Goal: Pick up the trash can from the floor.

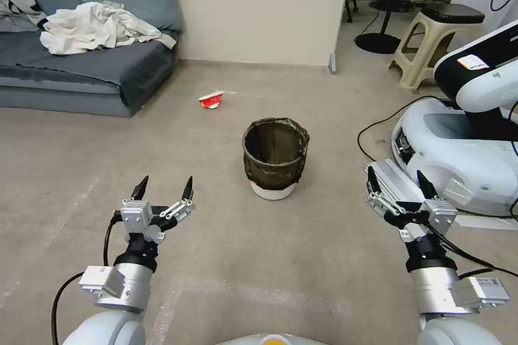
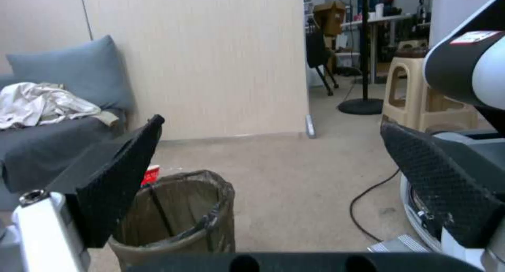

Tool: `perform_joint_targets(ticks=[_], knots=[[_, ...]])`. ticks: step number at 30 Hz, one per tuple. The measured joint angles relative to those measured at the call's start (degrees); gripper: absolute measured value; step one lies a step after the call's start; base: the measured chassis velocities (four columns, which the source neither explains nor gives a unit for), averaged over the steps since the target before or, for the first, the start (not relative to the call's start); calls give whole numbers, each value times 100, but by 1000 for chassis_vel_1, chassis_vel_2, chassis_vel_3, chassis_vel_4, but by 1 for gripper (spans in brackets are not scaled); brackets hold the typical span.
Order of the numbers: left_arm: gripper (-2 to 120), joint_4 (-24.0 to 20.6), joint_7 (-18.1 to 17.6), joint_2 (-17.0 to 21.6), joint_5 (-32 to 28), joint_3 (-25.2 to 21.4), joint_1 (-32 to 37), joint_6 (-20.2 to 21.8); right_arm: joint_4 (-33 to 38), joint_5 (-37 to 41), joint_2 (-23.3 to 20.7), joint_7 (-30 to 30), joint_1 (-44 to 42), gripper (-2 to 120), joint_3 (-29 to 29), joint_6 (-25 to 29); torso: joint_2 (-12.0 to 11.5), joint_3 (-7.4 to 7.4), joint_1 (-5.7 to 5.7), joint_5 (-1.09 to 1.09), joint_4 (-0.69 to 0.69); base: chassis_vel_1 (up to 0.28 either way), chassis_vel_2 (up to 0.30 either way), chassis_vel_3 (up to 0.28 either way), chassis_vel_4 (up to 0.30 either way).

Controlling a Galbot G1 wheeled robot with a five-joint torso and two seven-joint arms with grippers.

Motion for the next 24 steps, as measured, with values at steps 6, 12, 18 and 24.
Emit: perform_joint_targets(ticks=[6,12,18,24], knots=[[100,19,1,-2,4,12,-24,-1,-33,5,-2,-1,24,100,-5,13,0,0,0,0,0,0,0,0,0],[100,85,19,-19,22,33,-43,-9,-100,11,-43,-5,41,100,7,84,0,0,0,0,0,0,0,0,0],[100,95,20,-31,26,26,-40,-25,-160,7,-59,-47,75,100,34,110,0,0,0,0,0,0,0,0,0],[100,121,23,-49,32,26,-45,-33,-218,13,-76,-54,98,100,34,169,0,0,0,0,0,0,0,0,0]])
